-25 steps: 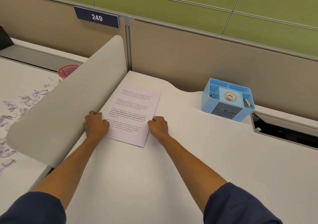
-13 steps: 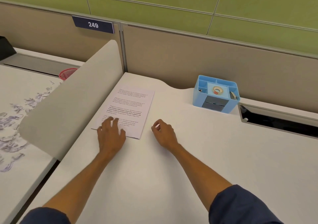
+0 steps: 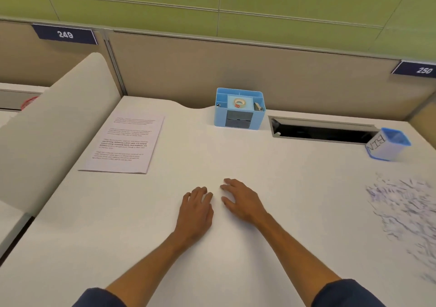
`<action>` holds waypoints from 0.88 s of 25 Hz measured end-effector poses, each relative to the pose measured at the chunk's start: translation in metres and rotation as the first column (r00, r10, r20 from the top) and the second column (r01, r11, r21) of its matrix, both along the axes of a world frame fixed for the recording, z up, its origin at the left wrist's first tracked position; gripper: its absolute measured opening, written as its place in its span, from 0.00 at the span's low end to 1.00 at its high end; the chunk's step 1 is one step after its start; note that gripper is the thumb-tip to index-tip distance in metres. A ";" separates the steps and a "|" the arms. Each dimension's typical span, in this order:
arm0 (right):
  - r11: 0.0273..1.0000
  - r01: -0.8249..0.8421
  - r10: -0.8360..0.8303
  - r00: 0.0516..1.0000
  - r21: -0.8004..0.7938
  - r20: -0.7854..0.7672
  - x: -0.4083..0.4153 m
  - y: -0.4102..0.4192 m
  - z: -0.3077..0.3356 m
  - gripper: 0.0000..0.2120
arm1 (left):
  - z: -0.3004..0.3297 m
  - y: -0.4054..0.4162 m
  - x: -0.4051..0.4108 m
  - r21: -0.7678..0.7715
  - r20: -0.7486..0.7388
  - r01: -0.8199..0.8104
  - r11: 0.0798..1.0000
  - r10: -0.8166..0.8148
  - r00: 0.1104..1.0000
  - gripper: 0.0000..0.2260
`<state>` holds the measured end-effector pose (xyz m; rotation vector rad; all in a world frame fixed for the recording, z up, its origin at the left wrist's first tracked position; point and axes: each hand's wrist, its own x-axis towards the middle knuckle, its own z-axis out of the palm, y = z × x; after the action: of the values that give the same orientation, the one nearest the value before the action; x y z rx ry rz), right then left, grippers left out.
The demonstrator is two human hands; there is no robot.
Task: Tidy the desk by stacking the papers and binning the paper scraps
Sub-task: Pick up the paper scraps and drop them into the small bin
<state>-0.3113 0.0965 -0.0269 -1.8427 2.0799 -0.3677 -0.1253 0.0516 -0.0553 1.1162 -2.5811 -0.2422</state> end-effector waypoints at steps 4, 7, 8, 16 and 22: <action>0.998 0.062 -0.062 0.998 -0.005 -0.034 -0.061 0.050 0.000 0.21 | -0.004 0.027 -0.054 0.076 0.053 0.140 0.987 -0.144 0.988 0.20; 0.995 0.103 -0.104 0.994 -0.004 -0.044 -0.114 0.092 0.002 0.19 | -0.006 0.057 -0.110 0.136 0.086 0.199 0.971 -0.211 0.974 0.28; 0.994 0.114 -0.114 0.993 -0.006 -0.045 -0.131 0.106 0.003 0.19 | -0.008 0.067 -0.129 0.158 0.094 0.202 0.967 -0.218 0.971 0.31; 0.997 0.082 -0.082 0.996 0.008 -0.043 -0.252 0.194 0.013 0.18 | -0.014 0.155 -0.265 0.181 0.075 0.150 0.972 -0.166 0.983 0.29; 0.990 0.134 -0.136 0.989 -0.050 -0.056 -0.328 0.262 0.022 0.21 | -0.007 0.188 -0.339 0.196 0.117 0.127 0.972 -0.152 0.981 0.33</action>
<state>-0.6393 0.3589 -0.0049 -1.7628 2.2616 -0.4027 -0.4641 0.2398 -0.0628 1.0436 -2.8069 -0.4698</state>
